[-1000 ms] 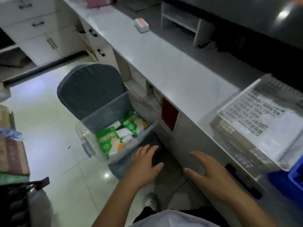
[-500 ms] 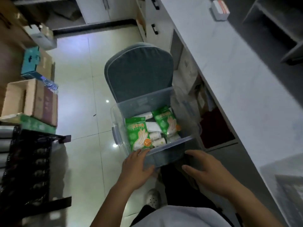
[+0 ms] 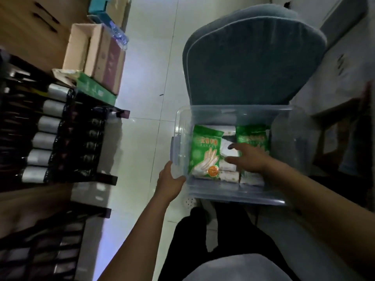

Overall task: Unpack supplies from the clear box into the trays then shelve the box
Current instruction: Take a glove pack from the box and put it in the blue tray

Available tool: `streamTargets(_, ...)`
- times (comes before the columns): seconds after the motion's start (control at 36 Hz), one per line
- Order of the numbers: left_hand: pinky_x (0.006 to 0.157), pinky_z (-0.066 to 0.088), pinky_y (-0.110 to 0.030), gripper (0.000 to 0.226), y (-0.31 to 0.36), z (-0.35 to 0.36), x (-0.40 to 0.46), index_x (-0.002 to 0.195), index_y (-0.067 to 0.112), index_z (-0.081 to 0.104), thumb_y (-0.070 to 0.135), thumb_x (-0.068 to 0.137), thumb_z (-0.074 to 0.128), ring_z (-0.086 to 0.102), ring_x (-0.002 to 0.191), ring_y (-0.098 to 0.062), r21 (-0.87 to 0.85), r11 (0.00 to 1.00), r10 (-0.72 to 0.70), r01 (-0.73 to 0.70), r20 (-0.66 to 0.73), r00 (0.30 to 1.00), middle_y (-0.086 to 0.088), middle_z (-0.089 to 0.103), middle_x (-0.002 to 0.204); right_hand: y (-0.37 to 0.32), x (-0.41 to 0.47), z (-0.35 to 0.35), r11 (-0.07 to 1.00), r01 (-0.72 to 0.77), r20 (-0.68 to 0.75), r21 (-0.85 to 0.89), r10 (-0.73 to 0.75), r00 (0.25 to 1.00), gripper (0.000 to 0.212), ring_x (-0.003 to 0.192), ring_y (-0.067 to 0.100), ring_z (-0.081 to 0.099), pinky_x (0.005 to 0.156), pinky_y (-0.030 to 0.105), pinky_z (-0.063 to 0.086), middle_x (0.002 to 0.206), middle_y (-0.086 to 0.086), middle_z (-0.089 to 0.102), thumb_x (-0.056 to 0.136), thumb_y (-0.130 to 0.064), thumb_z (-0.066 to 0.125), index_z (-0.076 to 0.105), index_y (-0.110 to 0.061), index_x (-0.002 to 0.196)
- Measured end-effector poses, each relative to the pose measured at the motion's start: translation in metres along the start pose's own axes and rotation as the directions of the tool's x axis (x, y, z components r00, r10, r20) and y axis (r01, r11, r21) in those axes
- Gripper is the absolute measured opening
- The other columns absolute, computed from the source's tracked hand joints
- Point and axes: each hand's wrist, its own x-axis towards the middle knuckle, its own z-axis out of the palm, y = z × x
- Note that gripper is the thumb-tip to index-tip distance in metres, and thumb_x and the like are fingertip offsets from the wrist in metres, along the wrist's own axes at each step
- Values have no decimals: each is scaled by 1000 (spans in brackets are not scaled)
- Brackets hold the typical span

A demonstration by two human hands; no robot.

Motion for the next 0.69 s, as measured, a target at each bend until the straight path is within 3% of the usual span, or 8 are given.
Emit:
streamTargets(0.08, 92, 35, -24, 73, -5, 9, 22, 153, 24, 30, 21, 89, 66, 45, 128, -19, -178, 981, -85, 74, -56, 995, -6, 41, 152, 9, 52, 13, 909, -135, 32, 394, 133, 991, 54, 118, 28, 55, 95, 37, 44, 142, 11, 54, 91, -51, 60, 56, -18, 134)
streamTargets(0.17, 92, 36, -26, 71, -13, 18, 35, 153, 30, 32, 23, 90, 64, 47, 125, -18, -310, 941, -165, 138, -61, 984, -3, 41, 152, 20, 94, 29, 581, -380, 242, 719, 304, 922, 61, 118, 32, 52, 96, 50, 45, 139, 12, 50, 89, -59, 56, 49, -22, 136)
streamTargets(0.28, 88, 39, -26, 65, -24, 30, 42, 149, 34, 39, 22, 89, 64, 51, 111, -12, -375, 917, -169, 138, -49, 984, 2, 51, 142, 39, 141, 56, 320, -472, 338, 821, 394, 855, 69, 127, 37, 46, 101, 61, 42, 140, 14, 45, 85, -62, 59, 42, -20, 139)
streamTargets(0.39, 92, 42, -28, 65, -32, 35, 41, 148, 36, 40, 21, 89, 65, 53, 123, -15, -377, 920, -144, 107, -71, 987, 8, 53, 139, 34, 171, 82, 189, -528, 423, 828, 407, 810, 69, 125, 35, 46, 104, 59, 38, 135, 14, 46, 87, -61, 54, 42, -18, 140)
streamTargets(0.53, 106, 43, -36, 63, -35, 33, 39, 146, 40, 41, 20, 91, 63, 50, 129, -16, -430, 897, -139, 104, -50, 989, 8, 53, 141, 25, 200, 96, 221, -592, 456, 775, 453, 766, 49, 107, 33, 55, 98, 55, 43, 116, 13, 55, 84, -46, 61, 50, -17, 122)
streamTargets(0.61, 104, 43, -36, 63, -36, 30, 39, 146, 41, 40, 21, 91, 63, 49, 129, -16, -432, 894, -143, 119, -24, 989, 9, 51, 140, 24, 205, 101, 349, -548, 277, 760, 589, 759, 26, 80, 23, 56, 77, 33, 46, 102, 9, 58, 85, -27, 62, 57, -14, 107)
streamTargets(0.67, 98, 41, -31, 63, -37, 24, 39, 147, 40, 40, 22, 91, 64, 48, 128, -14, -437, 889, -152, 137, 1, 988, 9, 48, 138, 22, 203, 100, 414, -488, 180, 769, 592, 786, 4, 73, 18, 55, 66, 30, 46, 101, 9, 57, 88, -16, 59, 58, -13, 91)
streamTargets(0.69, 95, 39, -29, 63, -37, 21, 39, 147, 38, 40, 23, 92, 64, 48, 128, -14, -441, 886, -157, 146, 13, 988, 7, 48, 139, 22, 201, 99, 438, -460, 162, 772, 565, 809, 7, 71, 17, 55, 65, 30, 48, 98, 8, 56, 88, -11, 59, 56, -15, 83)
